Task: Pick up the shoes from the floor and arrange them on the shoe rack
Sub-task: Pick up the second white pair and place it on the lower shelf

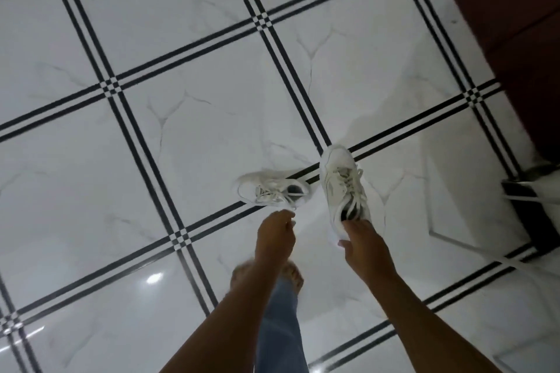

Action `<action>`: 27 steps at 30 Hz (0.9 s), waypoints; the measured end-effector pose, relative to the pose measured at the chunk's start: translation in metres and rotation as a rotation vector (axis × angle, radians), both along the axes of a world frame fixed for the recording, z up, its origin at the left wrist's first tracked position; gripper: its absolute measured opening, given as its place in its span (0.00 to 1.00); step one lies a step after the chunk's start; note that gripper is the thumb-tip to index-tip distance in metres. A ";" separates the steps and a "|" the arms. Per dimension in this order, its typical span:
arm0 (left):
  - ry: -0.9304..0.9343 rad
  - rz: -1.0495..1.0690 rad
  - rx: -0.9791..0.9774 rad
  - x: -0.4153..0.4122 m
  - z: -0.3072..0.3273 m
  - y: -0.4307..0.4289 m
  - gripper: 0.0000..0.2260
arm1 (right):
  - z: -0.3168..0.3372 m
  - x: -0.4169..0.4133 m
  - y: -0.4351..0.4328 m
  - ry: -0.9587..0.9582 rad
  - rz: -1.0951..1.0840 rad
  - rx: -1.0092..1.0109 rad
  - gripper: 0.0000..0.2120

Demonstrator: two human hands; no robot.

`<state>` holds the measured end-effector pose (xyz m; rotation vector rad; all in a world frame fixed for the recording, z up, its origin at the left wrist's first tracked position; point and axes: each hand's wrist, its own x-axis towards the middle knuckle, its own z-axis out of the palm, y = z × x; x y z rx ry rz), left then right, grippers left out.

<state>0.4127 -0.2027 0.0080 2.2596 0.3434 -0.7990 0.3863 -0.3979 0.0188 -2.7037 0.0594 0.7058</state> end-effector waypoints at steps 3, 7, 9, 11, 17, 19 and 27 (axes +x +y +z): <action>0.031 0.061 0.005 0.023 -0.064 -0.025 0.12 | -0.052 0.019 -0.012 0.017 -0.001 0.001 0.14; 0.078 0.175 0.034 0.050 -0.156 -0.064 0.09 | -0.129 0.028 -0.032 0.001 -0.054 0.041 0.11; 0.129 0.297 0.027 0.055 -0.198 -0.085 0.14 | -0.167 0.027 -0.042 -0.025 -0.087 0.029 0.09; 0.186 0.374 0.040 0.056 -0.222 -0.097 0.23 | -0.191 0.022 -0.048 -0.013 -0.151 0.041 0.09; 0.259 0.333 0.186 0.055 -0.239 -0.109 0.15 | -0.205 -0.001 -0.056 -0.008 -0.320 0.077 0.12; 0.268 0.295 0.193 0.049 -0.226 -0.107 0.13 | -0.193 -0.009 -0.059 0.011 -0.351 0.085 0.12; 0.198 -0.320 0.100 0.010 -0.092 -0.080 0.19 | -0.062 -0.044 -0.064 0.000 -0.512 0.130 0.14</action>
